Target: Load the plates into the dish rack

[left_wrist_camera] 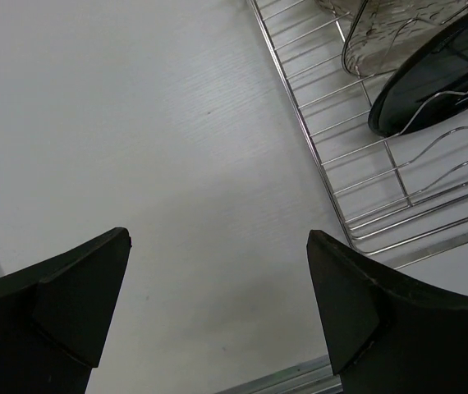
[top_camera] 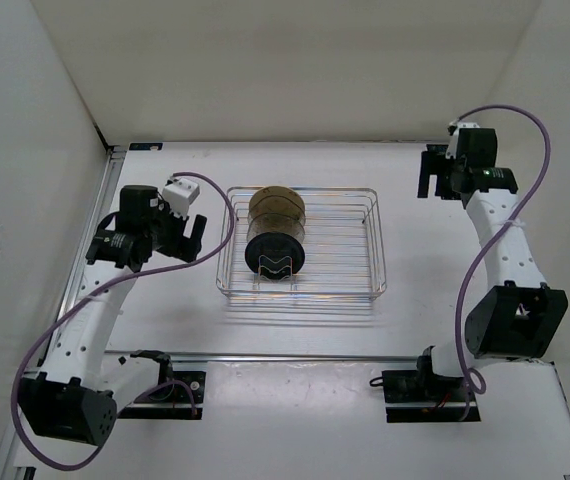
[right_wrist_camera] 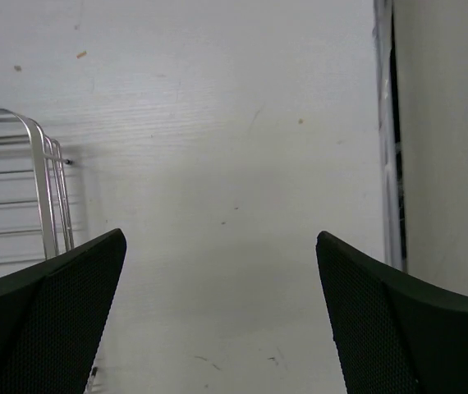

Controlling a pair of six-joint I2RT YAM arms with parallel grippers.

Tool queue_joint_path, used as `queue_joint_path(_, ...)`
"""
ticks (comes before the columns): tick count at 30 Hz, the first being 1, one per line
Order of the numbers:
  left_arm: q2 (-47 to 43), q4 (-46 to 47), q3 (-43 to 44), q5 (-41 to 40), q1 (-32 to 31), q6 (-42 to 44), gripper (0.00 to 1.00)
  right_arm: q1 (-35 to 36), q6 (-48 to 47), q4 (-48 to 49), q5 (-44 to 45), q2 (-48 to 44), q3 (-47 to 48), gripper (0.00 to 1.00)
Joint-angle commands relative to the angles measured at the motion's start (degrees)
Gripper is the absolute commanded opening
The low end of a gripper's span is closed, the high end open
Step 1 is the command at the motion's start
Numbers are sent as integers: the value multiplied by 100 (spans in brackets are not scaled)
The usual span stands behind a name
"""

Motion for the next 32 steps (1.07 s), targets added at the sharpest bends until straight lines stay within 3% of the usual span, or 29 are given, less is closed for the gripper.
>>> queue_joint_path(1, 24, 468, -234, 348, 235, -191, 100, -383, 647, 422, -474, -228, -452, 100)
queue_joint_path(8, 77, 672, -374, 295, 595, -305, 100, -928, 121, 545, -1064, 26, -891, 100)
queue_joint_path(14, -151, 725, -489, 295, 710, -305, 100, -1587, -425, 1142, -2688, -289, -1682, 100)
queue_joint_path(32, -371, 883, -655, 137, 763, -305, 100, -1588, -723, 1529, -2233, -641, -2192, 100)
